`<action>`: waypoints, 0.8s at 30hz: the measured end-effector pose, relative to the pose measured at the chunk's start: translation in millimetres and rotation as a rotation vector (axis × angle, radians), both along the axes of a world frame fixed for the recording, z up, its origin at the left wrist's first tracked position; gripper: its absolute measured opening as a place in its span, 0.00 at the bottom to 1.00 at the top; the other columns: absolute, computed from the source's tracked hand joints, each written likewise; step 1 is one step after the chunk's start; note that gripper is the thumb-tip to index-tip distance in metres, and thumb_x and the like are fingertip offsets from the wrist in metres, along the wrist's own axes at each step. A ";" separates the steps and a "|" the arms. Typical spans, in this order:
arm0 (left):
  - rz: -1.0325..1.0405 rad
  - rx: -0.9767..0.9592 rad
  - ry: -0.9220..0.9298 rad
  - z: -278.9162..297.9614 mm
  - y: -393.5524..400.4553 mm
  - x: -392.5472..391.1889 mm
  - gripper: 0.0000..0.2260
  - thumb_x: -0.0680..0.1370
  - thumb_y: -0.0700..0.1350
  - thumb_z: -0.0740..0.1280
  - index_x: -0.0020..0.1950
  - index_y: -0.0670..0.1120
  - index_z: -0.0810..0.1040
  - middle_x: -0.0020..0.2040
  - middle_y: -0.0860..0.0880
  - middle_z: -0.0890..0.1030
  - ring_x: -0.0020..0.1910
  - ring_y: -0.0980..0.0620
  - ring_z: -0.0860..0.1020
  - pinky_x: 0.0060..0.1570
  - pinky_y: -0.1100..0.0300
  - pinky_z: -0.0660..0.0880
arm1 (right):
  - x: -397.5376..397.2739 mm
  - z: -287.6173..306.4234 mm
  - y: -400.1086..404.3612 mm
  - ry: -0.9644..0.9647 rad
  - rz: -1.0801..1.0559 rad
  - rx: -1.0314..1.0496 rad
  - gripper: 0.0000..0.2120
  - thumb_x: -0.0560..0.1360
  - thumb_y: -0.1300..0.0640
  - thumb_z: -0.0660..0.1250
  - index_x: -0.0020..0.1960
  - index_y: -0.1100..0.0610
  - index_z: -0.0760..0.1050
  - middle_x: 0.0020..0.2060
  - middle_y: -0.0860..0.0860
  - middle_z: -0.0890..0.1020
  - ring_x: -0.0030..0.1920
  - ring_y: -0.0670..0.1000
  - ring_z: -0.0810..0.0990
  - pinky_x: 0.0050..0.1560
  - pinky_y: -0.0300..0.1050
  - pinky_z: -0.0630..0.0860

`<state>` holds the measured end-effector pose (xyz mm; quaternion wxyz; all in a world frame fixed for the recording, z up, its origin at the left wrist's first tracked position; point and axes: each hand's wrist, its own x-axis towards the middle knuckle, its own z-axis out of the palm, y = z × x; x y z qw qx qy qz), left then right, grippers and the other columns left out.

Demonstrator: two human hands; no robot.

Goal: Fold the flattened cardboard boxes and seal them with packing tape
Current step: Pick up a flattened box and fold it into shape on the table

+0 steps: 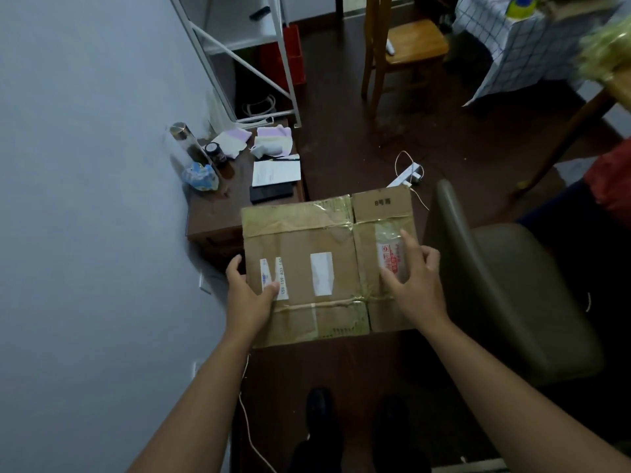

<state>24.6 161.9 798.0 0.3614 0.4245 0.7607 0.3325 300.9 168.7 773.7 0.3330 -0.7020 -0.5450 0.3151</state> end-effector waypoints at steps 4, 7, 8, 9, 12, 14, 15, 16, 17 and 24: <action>0.074 0.071 -0.045 4.0 12.6 -23.1 0.33 0.76 0.43 0.73 0.74 0.48 0.57 0.61 0.50 0.73 0.53 0.52 0.75 0.48 0.59 0.69 | -15.1 2.1 -5.6 0.007 0.072 -0.063 0.41 0.73 0.53 0.74 0.77 0.39 0.53 0.75 0.43 0.57 0.72 0.50 0.64 0.65 0.55 0.71; 0.019 0.148 0.062 7.0 22.0 -46.2 0.28 0.75 0.45 0.73 0.70 0.48 0.63 0.62 0.49 0.72 0.56 0.51 0.74 0.47 0.62 0.68 | -33.4 7.4 -11.2 -0.044 0.125 -0.128 0.38 0.75 0.52 0.73 0.76 0.38 0.56 0.77 0.42 0.50 0.76 0.52 0.58 0.69 0.56 0.67; -0.033 0.157 0.111 7.6 24.7 -52.5 0.27 0.75 0.46 0.73 0.69 0.50 0.65 0.64 0.49 0.70 0.58 0.52 0.72 0.52 0.61 0.68 | -41.9 10.4 -12.2 -0.071 0.131 -0.151 0.34 0.76 0.52 0.72 0.75 0.38 0.58 0.77 0.41 0.47 0.77 0.53 0.56 0.69 0.57 0.66; -0.096 0.138 0.143 7.8 27.2 -57.8 0.27 0.74 0.47 0.74 0.70 0.51 0.66 0.66 0.49 0.66 0.59 0.52 0.70 0.55 0.59 0.67 | -50.5 13.4 -12.3 -0.091 0.128 -0.165 0.31 0.76 0.51 0.71 0.74 0.39 0.61 0.77 0.41 0.45 0.77 0.55 0.55 0.70 0.58 0.66; -0.267 0.061 0.196 -0.9 34.0 -73.2 0.31 0.71 0.55 0.75 0.71 0.59 0.66 0.71 0.48 0.60 0.68 0.46 0.64 0.65 0.49 0.67 | -70.9 19.0 -9.4 -0.085 0.098 -0.143 0.29 0.75 0.47 0.71 0.73 0.40 0.65 0.77 0.40 0.44 0.77 0.56 0.53 0.71 0.59 0.65; -0.316 0.041 0.183 -6.3 36.1 -81.4 0.33 0.70 0.59 0.75 0.71 0.62 0.65 0.73 0.48 0.58 0.71 0.43 0.61 0.67 0.42 0.67 | -78.9 19.4 -8.6 -0.083 0.081 -0.120 0.31 0.74 0.44 0.72 0.73 0.40 0.65 0.75 0.38 0.45 0.77 0.55 0.54 0.72 0.59 0.65; -0.330 0.034 0.166 -6.9 36.2 -84.1 0.33 0.70 0.59 0.75 0.72 0.63 0.65 0.74 0.49 0.57 0.72 0.43 0.59 0.68 0.42 0.66 | -81.4 19.3 -8.1 -0.092 0.073 -0.117 0.32 0.73 0.44 0.72 0.74 0.41 0.65 0.75 0.37 0.46 0.77 0.54 0.55 0.72 0.59 0.65; -0.340 0.024 0.148 -7.4 36.2 -86.4 0.33 0.69 0.60 0.75 0.72 0.63 0.65 0.74 0.49 0.55 0.73 0.43 0.58 0.70 0.42 0.65 | -83.3 20.2 -7.4 -0.106 0.067 -0.121 0.32 0.73 0.44 0.73 0.74 0.42 0.65 0.74 0.36 0.47 0.76 0.54 0.56 0.72 0.59 0.66; -0.349 0.021 0.132 -7.8 36.3 -88.2 0.33 0.69 0.60 0.75 0.71 0.64 0.66 0.75 0.50 0.54 0.74 0.44 0.56 0.71 0.42 0.64 | -84.5 21.6 -6.1 -0.124 0.062 -0.130 0.33 0.73 0.44 0.73 0.74 0.42 0.64 0.74 0.36 0.47 0.76 0.55 0.56 0.72 0.60 0.66; -0.408 0.076 0.135 -3.8 53.6 -87.5 0.30 0.69 0.58 0.76 0.69 0.62 0.72 0.77 0.48 0.51 0.75 0.44 0.53 0.73 0.46 0.59 | -89.7 33.5 17.9 -0.274 0.005 -0.140 0.33 0.74 0.46 0.73 0.75 0.44 0.63 0.76 0.42 0.48 0.75 0.58 0.57 0.71 0.60 0.65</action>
